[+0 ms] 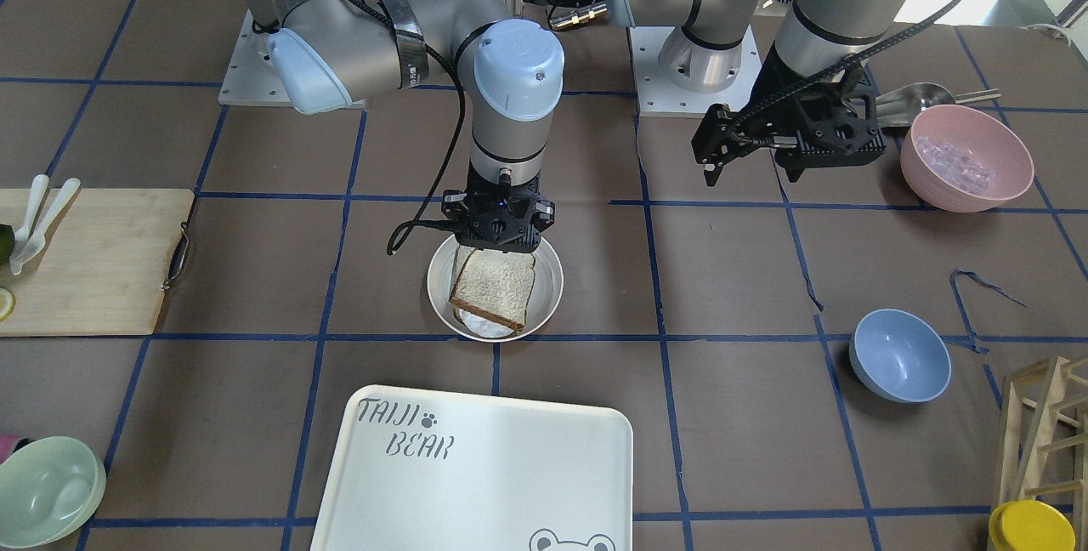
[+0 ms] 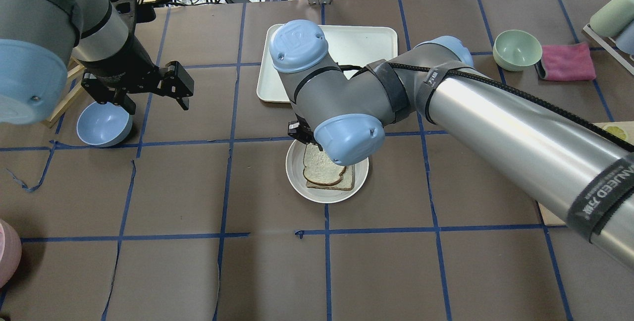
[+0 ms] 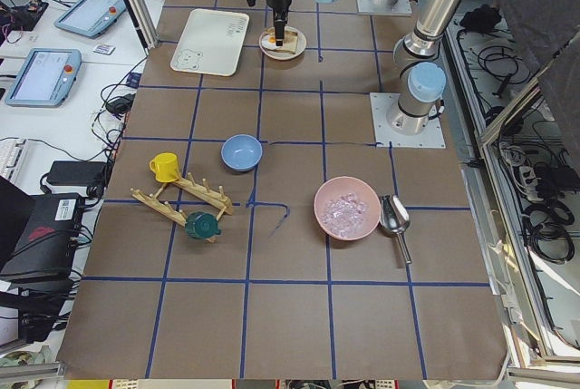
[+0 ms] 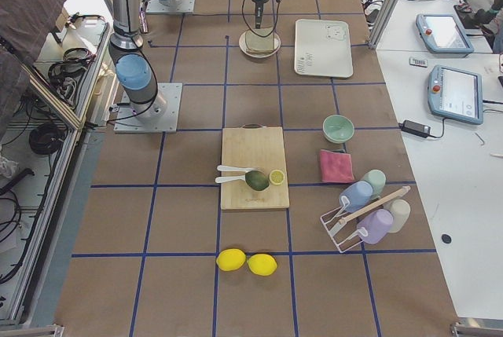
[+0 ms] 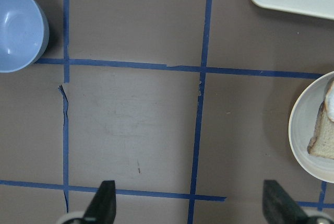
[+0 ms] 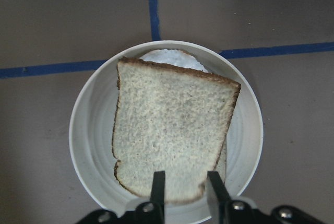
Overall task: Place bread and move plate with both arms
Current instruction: 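Lower the bread onto the egg and open the right gripper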
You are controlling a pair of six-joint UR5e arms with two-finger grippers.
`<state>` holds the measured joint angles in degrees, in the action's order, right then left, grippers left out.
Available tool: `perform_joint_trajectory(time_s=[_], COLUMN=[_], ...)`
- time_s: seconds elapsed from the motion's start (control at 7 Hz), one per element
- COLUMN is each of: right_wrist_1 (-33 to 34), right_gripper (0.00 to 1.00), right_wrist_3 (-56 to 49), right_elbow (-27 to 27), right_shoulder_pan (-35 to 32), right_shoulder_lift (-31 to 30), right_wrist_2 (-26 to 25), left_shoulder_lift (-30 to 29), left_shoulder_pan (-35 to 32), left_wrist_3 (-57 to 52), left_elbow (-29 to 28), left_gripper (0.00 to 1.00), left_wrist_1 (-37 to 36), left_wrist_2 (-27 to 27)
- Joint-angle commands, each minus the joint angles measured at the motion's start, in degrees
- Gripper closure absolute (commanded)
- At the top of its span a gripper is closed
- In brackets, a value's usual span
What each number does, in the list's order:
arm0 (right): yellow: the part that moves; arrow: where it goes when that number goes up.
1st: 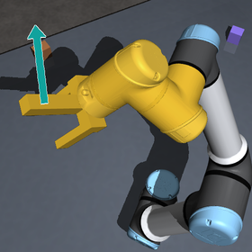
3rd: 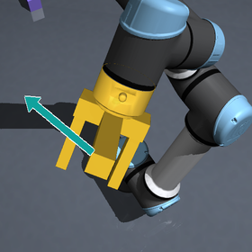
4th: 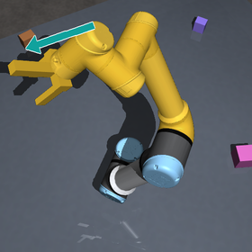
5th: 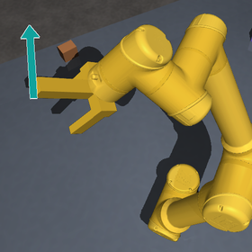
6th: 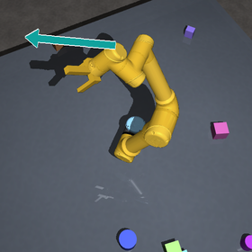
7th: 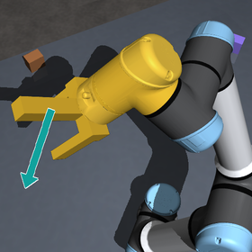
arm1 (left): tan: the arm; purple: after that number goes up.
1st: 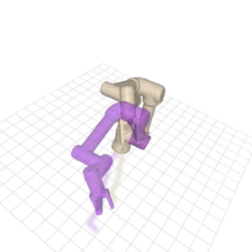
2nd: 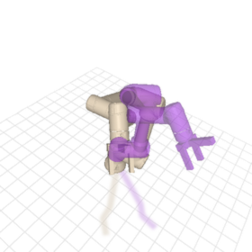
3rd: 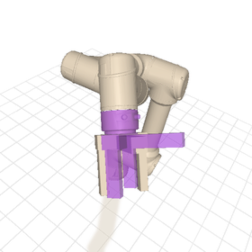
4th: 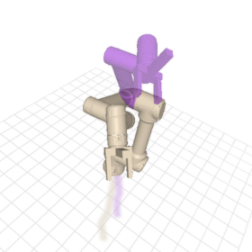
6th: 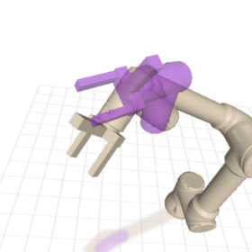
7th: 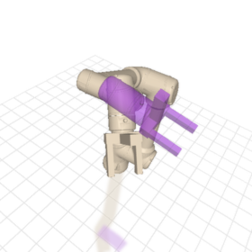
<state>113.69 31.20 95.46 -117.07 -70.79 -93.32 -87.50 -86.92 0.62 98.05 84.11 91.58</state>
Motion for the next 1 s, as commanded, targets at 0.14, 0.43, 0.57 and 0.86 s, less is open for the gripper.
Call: perform_joint_trajectory(time_s=[0.14,0.43,0.57,0.86], right_wrist_1=[1.62,-6.84,-15.52,-32.48], right_gripper=[0.0,0.0,0.0,0.0], right_wrist_3=[-6.88,-19.97,-27.0,-34.79], right_elbow=[-0.71,-3.25,-8.4,-22.37], right_shoulder_pan=[2.79,13.13,18.58,24.07], right_shoulder_lift=[-1.1,-5.03,-6.71,-6.82], right_wrist_2=[5.61,6.04,5.96,4.74], left_shoulder_lift=[-0.04,-0.04,-0.04,-1.0], left_shoulder_pan=[0.0,0.0,0.09,0.0], left_wrist_3=[-0.01,0.17,0.78,1.04], left_elbow=[0.12,0.12,0.04,0.21], left_gripper=[0.0,0.0,0.0,0.0], left_wrist_1=[0.0,0.18,0.53,0.36], left_wrist_2=[0.0,0.09,0.18,0.35])
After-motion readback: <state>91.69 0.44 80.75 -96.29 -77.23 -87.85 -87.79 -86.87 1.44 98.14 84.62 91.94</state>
